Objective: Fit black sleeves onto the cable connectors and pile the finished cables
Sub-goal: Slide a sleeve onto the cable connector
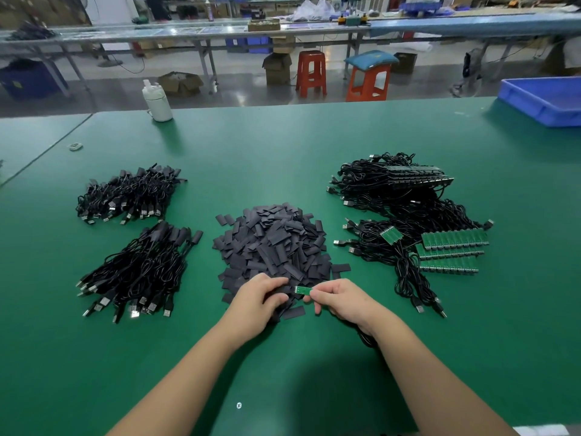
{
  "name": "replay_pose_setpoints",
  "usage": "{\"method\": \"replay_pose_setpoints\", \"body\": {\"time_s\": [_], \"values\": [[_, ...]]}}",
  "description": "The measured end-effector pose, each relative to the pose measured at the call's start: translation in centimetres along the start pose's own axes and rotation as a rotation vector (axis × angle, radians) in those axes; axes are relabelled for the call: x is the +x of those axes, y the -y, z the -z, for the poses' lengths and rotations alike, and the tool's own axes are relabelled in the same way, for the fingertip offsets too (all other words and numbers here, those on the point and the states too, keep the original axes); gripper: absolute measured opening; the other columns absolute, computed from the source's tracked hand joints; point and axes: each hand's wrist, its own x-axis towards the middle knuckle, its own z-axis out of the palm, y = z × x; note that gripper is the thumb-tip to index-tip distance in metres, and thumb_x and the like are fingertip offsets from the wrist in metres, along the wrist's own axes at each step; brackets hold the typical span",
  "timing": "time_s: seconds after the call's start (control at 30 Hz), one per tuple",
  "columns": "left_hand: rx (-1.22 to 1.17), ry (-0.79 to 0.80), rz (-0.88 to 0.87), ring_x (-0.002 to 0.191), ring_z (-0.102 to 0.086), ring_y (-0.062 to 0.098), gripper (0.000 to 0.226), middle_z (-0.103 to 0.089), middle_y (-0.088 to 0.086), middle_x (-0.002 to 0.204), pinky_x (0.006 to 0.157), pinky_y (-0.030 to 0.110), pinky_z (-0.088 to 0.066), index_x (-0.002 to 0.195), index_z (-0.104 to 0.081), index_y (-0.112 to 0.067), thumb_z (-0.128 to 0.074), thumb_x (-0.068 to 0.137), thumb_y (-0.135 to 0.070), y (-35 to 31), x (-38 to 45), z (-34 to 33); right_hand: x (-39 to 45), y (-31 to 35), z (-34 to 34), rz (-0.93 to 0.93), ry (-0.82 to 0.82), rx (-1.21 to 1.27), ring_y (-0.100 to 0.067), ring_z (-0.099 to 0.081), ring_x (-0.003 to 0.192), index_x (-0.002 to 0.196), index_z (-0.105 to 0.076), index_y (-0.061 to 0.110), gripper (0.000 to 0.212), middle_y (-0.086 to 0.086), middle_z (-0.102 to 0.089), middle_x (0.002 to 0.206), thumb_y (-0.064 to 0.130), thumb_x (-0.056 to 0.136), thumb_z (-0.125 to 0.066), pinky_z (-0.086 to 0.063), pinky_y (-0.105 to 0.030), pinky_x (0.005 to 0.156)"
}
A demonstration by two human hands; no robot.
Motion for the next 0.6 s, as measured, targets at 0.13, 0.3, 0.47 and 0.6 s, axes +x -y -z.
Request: {"method": "replay_pose_setpoints", "body": {"time_s": [0.13, 0.3, 0.47, 0.6], "values": [[-0.043, -0.002, -0.017, 0.092, -0.051, -0.007, 0.029, -0.055, -0.017, 0.094, 0.08, 0.005, -0.034, 0.121, -0.067, -0.03, -0.064, 0.094, -0.023, -0.09, -0.24, -0.06, 0.07, -0.12, 0.06, -0.009, 0.006, 0.008, -0.002, -0.035, 0.044, 0.089, -0.079, 0.023, 0.021, 0.002, -0.07, 0.069, 0.032, 0.096, -0.062, -0.03, -0.01, 0.043], [-0.125, -0.028, 0.055, 0.093, -0.057, -0.007, 0.026, -0.065, -0.02, 0.098, 0.08, 0.009, -0.037, 0.113, -0.07, -0.035, -0.067, 0.091, -0.023, -0.34, -0.24, 0.16, 0.11, -0.31, -0.05, -0.026, 0.011, 0.043, -0.006, -0.035, 0.046, 0.093, -0.079, 0.026, 0.015, 0.0, -0.072, 0.075, 0.03, 0.094, -0.064, -0.029, -0.017, 0.041], [-0.328, 0.021, 0.151, 0.055, -0.055, -0.003, 0.023, -0.066, -0.022, 0.063, 0.058, 0.008, -0.041, 0.106, -0.071, -0.034, -0.068, 0.091, -0.017, -0.73, -0.58, -0.01, -0.18, -0.34, -0.15, 0.027, 0.011, 0.09, -0.008, -0.043, 0.048, 0.102, -0.077, 0.023, 0.014, -0.004, -0.076, 0.083, 0.019, 0.094, -0.067, -0.041, -0.022, 0.047], [-0.532, 0.017, 0.212, 0.051, -0.05, 0.003, 0.024, -0.065, -0.012, 0.06, 0.051, 0.014, -0.039, 0.105, -0.075, -0.03, -0.068, 0.091, -0.011, -0.87, -0.86, -0.03, -0.71, 0.45, -0.1, 0.114, -0.06, 0.032, -0.006, -0.051, 0.047, 0.102, -0.076, 0.029, 0.021, -0.001, -0.078, 0.087, 0.012, 0.094, -0.067, -0.049, -0.022, 0.052]]}}
